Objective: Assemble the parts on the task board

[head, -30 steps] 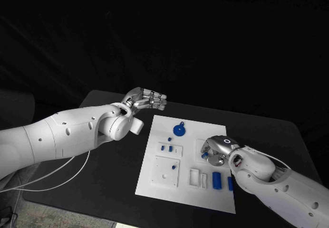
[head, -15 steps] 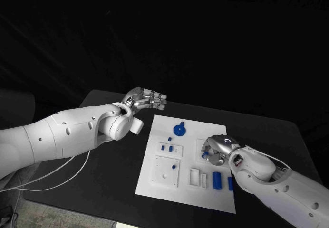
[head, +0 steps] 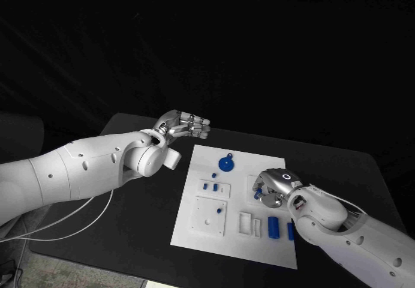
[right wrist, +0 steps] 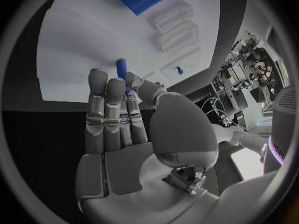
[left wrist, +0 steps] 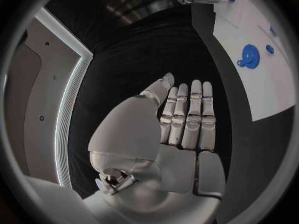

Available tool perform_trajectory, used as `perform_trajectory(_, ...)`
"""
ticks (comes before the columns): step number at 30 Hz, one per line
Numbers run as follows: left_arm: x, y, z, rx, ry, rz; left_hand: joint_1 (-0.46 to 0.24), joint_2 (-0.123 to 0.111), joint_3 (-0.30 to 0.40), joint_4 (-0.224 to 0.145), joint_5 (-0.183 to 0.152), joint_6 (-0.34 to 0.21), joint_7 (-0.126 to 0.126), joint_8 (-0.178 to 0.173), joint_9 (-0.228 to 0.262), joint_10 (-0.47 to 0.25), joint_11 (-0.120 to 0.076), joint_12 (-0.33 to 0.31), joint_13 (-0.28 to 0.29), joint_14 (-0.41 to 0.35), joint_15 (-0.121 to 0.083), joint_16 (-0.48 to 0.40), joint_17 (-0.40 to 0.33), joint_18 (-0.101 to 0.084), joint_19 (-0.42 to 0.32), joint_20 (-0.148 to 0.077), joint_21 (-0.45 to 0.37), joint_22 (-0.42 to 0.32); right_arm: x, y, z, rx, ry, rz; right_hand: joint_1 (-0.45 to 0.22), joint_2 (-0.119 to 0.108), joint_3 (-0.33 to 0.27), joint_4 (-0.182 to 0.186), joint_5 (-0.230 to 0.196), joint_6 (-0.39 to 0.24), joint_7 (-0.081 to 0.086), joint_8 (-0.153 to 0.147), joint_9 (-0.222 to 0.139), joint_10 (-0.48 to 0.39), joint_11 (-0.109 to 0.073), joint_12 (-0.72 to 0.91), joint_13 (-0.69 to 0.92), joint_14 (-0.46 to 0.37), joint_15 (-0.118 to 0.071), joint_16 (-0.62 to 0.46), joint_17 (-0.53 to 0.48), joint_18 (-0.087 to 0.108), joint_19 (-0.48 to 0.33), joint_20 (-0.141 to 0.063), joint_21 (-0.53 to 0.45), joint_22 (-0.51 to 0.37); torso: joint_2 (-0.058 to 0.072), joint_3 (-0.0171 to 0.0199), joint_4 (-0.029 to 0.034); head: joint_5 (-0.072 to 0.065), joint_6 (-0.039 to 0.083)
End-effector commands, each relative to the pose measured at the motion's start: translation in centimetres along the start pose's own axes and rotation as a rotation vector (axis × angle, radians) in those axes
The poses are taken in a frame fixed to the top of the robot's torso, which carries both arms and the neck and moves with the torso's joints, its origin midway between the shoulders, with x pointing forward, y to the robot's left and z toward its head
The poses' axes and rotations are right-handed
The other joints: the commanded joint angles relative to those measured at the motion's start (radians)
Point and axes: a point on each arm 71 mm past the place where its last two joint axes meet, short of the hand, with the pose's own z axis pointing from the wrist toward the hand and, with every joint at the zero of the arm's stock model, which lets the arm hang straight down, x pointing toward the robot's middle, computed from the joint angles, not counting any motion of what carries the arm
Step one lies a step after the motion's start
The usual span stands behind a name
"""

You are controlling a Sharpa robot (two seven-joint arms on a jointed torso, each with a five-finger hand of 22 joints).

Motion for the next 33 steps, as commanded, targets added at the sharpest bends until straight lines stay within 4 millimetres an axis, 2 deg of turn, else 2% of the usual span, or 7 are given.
perform_trajectory(1,0.2,-0.1,0.1,0.007,0.014,-0.009,0.009,0.004,-0.002,0.006,-0.002,-0.001,-0.002,0.001,0.000,-0.007,0.001,-0.003,-0.001,-0.006,0.001,-0.003,0.002,0.007,0.006,0.001,0.005,-0.001,-1.1,0.8,-0.2,-0.025,-0.084,-0.012,0.005,-0.004,0.009,0.000,0.001,0.010,-0.001,0.001,-0.002,0.101,-0.026,0.007,0.006,0.004,-0.004,-0.008,0.003,0.022,0.034,-0.009,0.006,0.005,0.000,-0.0006,-0.0005,0.004,-0.001)
perform_trajectory(9,0.2,-0.1,0.1,0.006,0.013,-0.008,0.010,0.005,-0.002,0.007,-0.002,-0.002,-0.002,0.001,0.000,-0.008,0.001,-0.003,-0.001,-0.007,0.001,-0.003,0.002,0.007,0.007,0.001,0.005,-0.005,-2.9,3.0,-0.8,-0.089,-0.135,0.000,0.006,-0.010,0.014,0.001,0.001,0.018,-0.003,0.001,-0.002,0.108,-0.028,0.007,0.006,0.008,-0.005,-0.012,0.008,0.022,0.034,-0.010,0.009,0.013,-0.001,-0.0018,0.0003,0.017,0.000)
perform_trajectory(12,0.2,-0.1,0.1,0.007,0.014,-0.008,0.010,0.005,-0.002,0.007,-0.002,-0.002,-0.002,0.001,0.000,-0.008,0.001,-0.003,-0.001,-0.007,0.001,-0.003,0.002,0.007,0.007,0.001,0.005,-0.005,-3.3,4.1,-0.9,-0.116,-0.142,0.007,0.005,-0.010,0.014,0.001,0.001,0.019,-0.003,0.001,-0.002,0.108,-0.028,0.007,0.006,0.008,-0.005,-0.012,0.008,0.021,0.034,-0.010,0.009,0.013,-0.001,-0.0018,0.0008,0.030,-0.001)
perform_trajectory(16,0.3,-0.1,0.2,0.007,0.016,-0.009,0.010,0.005,-0.002,0.007,-0.002,-0.002,-0.002,0.001,0.000,-0.008,0.001,-0.003,-0.001,-0.007,0.001,-0.003,0.002,0.007,0.007,0.001,0.005,-0.005,-3.6,5.5,-0.8,-0.153,-0.148,0.016,0.004,-0.010,0.013,0.001,0.001,0.019,-0.003,0.001,-0.002,0.108,-0.028,0.007,0.006,0.008,-0.005,-0.014,0.009,0.021,0.033,-0.010,0.008,0.014,-0.001,-0.0023,0.0009,0.040,-0.002)
perform_trajectory(18,0.3,-0.1,0.2,0.007,0.016,-0.009,0.010,0.005,-0.002,0.007,-0.002,-0.002,-0.002,0.001,0.000,-0.008,0.001,-0.003,-0.001,-0.007,0.001,-0.003,0.002,0.007,0.007,0.001,0.005,-0.005,-3.7,6.3,-0.7,-0.171,-0.149,0.021,0.004,-0.009,0.013,0.001,0.002,0.019,-0.003,0.001,-0.002,0.108,-0.028,0.007,0.006,0.008,-0.005,-0.014,0.009,0.022,0.033,-0.010,0.008,0.015,-0.001,-0.0023,-0.0009,0.052,-0.002)
perform_trajectory(24,0.6,-0.2,0.4,0.008,0.021,-0.010,0.010,0.005,-0.002,0.007,-0.002,-0.002,-0.002,0.001,0.000,-0.008,0.001,-0.003,-0.001,-0.007,0.001,-0.003,0.002,0.007,0.007,0.001,0.005,-0.005,-3.0,9.0,-0.4,-0.236,-0.135,0.032,0.002,-0.006,0.011,0.002,0.003,0.018,-0.003,0.001,-0.002,0.108,-0.028,0.007,0.006,0.008,-0.005,-0.016,0.010,0.023,0.033,-0.009,0.007,0.016,-0.001,-0.0021,0.0007,0.064,-0.004)
perform_trajectory(33,1.2,-0.3,0.7,0.010,0.031,-0.012,0.010,0.005,-0.002,0.007,-0.002,-0.002,-0.002,0.001,0.000,-0.008,0.001,-0.003,-0.001,-0.007,0.001,-0.003,0.002,0.007,0.007,0.001,0.005,-0.005,-0.6,12.7,-0.2,-0.316,-0.084,0.048,0.000,-0.003,0.011,-0.001,0.005,0.017,-0.003,0.001,-0.002,0.107,-0.028,0.007,0.006,0.009,-0.005,-0.018,0.011,0.025,0.034,-0.008,0.005,0.016,0.000,-0.0020,0.0029,0.088,-0.009)
